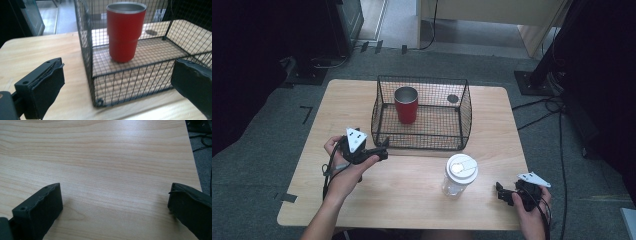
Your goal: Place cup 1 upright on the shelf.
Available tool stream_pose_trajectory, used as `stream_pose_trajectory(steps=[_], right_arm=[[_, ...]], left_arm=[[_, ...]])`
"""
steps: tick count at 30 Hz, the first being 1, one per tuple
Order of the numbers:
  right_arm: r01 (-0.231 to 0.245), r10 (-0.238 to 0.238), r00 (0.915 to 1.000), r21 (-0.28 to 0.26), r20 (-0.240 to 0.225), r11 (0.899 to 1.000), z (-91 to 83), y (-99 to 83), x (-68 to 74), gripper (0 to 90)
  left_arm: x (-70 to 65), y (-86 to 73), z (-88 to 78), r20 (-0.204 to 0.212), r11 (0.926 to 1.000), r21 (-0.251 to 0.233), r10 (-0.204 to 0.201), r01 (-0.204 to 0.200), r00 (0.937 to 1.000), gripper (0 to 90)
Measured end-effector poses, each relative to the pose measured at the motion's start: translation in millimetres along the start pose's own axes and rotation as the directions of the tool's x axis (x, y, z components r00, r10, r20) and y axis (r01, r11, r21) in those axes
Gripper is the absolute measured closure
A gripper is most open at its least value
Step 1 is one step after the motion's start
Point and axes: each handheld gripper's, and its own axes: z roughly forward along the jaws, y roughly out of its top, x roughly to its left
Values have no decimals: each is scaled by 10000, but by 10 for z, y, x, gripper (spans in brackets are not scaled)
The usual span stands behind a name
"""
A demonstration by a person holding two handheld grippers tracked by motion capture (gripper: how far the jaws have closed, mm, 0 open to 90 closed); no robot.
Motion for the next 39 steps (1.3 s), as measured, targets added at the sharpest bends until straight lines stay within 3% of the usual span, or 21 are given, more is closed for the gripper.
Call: stream_pose_trajectory(steps=[13, 24, 30, 37, 39], right_arm=[[26, -26, 10000, 1, 5, 10000, 0, -1, -1, 0], [26, -26, 10000, 2, 9, 10000, 0, -1, -1, 0], [26, -26, 10000, 3, 8, 10000, 0, -1, -1, 0], [21, -21, 10000, 2, 12, 10000, 0, -1, 0, 0], [21, -21, 10000, 6, 5, 10000, 0, -1, 0, 0]], left_arm=[[145, -476, -141, -309, 9968, 747, 302, -278, 9991, 0], [318, -787, -273, -590, 9921, 1257, 120, -45, 9982, 0], [434, -914, -352, -921, 9873, 1586, 253, -104, 9954, 0], [560, -1072, -448, -1232, 9821, 1875, 48, 185, 9924, 0], [629, -1105, -508, -1329, 9767, 2136, 70, 217, 9911, 0]])
